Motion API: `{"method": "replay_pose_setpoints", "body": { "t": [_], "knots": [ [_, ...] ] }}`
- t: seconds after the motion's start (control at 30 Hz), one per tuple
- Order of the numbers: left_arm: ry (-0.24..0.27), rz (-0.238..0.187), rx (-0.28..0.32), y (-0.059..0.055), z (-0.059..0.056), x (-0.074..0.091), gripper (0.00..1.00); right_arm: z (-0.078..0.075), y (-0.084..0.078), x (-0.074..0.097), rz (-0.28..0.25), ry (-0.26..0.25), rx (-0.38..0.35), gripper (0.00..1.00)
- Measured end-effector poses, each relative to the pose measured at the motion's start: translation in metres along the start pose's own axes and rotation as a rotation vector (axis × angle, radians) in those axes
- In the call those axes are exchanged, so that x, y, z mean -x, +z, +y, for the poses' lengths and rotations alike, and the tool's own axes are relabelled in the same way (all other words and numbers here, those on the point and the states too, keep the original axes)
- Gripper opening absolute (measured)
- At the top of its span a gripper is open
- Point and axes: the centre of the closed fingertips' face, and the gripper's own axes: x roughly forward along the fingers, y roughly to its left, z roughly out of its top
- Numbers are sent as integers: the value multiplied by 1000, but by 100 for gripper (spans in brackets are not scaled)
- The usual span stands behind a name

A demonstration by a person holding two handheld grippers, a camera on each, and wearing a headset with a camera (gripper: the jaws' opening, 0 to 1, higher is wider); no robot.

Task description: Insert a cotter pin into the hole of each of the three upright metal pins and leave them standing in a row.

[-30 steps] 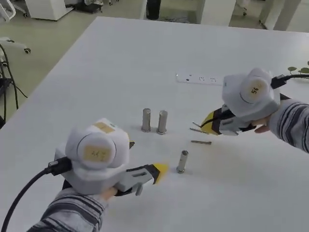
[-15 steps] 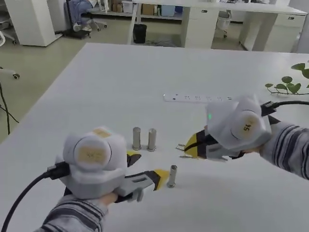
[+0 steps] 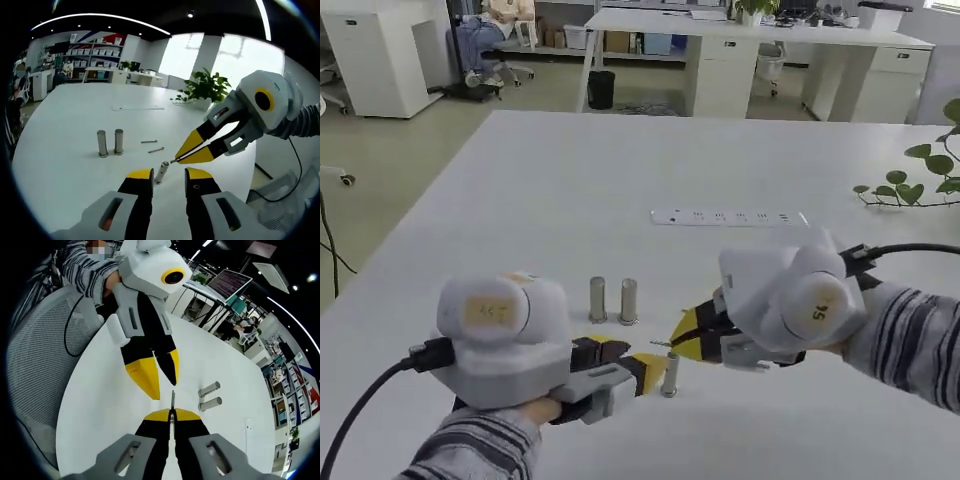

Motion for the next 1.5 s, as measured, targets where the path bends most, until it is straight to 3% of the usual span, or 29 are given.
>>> {"method": "replay_pose_setpoints", "body": {
  "t": [0.43, 0.77, 0.97, 1.27, 1.5],
  "knots": [
    [-61, -24, 105, -2, -13, 4, 9, 14, 12, 4, -25, 10, 13, 0],
    [-82, -26, 126, -6, -19, 6, 0, 21, 16, 6, -30, 17, 19, 0],
    [-102, -31, 149, -5, -22, 6, 0, 22, 15, 7, -22, 16, 29, 0],
    [-116, -28, 70, -5, -25, 6, 0, 22, 15, 9, -22, 14, 25, 0],
    [-133, -5, -44, -8, -30, 8, 0, 26, 9, 9, -5, 28, 19, 0]
  ]
}}
